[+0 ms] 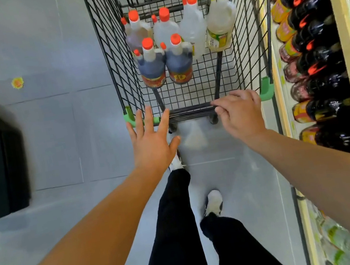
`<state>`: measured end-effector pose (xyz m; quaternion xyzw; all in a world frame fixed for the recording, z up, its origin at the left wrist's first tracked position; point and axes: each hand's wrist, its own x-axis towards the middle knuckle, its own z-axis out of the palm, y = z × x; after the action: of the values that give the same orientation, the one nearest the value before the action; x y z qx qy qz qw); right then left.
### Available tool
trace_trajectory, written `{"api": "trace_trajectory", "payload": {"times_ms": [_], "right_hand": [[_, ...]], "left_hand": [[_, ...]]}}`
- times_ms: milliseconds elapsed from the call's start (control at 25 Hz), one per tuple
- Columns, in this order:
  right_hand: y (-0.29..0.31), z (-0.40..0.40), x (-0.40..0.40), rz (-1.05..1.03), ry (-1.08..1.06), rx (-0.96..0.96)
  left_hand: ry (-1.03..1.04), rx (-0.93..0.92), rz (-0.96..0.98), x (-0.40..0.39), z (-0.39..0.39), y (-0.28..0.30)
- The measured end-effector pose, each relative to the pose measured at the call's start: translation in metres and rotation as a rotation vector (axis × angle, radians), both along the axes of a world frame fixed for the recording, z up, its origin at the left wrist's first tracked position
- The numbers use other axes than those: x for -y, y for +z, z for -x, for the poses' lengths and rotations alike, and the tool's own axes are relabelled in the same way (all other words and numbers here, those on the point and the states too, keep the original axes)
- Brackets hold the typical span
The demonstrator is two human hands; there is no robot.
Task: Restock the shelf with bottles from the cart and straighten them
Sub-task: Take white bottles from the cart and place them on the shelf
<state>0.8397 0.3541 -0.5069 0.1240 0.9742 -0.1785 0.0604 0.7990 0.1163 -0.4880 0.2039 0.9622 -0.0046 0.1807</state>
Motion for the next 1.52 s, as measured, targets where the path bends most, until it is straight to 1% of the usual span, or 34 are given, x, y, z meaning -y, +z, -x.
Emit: {"api": "trace_trajectory", "payload": {"times_ms": [80, 280, 400, 680, 920, 1160, 1240, 1360, 1520], "right_hand": [[-0.001, -0.04, 0.009, -0.012, 0.012, -0.001], [0.002, -0.128, 0.033, -0.014, 0.017, 0.07], [0.007, -0.176, 0.048, -0.001, -0.002, 0.078], [0.011, -0.268, 0.089, -0.016, -0.058, 0.067], [0.01, -0.33, 0.111, -0.024, -0.059, 0.086], [0.012, -0.366, 0.114, 0.007, -0.055, 0.106], [0.014, -0.371, 0.112, 0.031, -0.042, 0.125], [0.019, -0.37, 0.109, 0.064, -0.035, 0.154], [0.04, -0.352, 0.099, 0.036, -0.008, 0.161]], "left_hand": [[0.009, -0.018, -0.001, 0.009, -0.042, -0.001], [0.03, 0.034, 0.002, 0.032, -0.131, 0.005], [0.021, 0.046, 0.019, 0.045, -0.179, 0.006], [-0.038, 0.048, 0.012, 0.087, -0.264, 0.007], [-0.068, 0.052, 0.011, 0.109, -0.32, 0.01], [-0.051, 0.091, 0.061, 0.111, -0.355, 0.017], [-0.021, 0.102, 0.049, 0.109, -0.36, 0.02], [0.024, 0.105, 0.026, 0.108, -0.356, 0.026], [0.057, 0.103, -0.013, 0.101, -0.331, 0.045]]}}
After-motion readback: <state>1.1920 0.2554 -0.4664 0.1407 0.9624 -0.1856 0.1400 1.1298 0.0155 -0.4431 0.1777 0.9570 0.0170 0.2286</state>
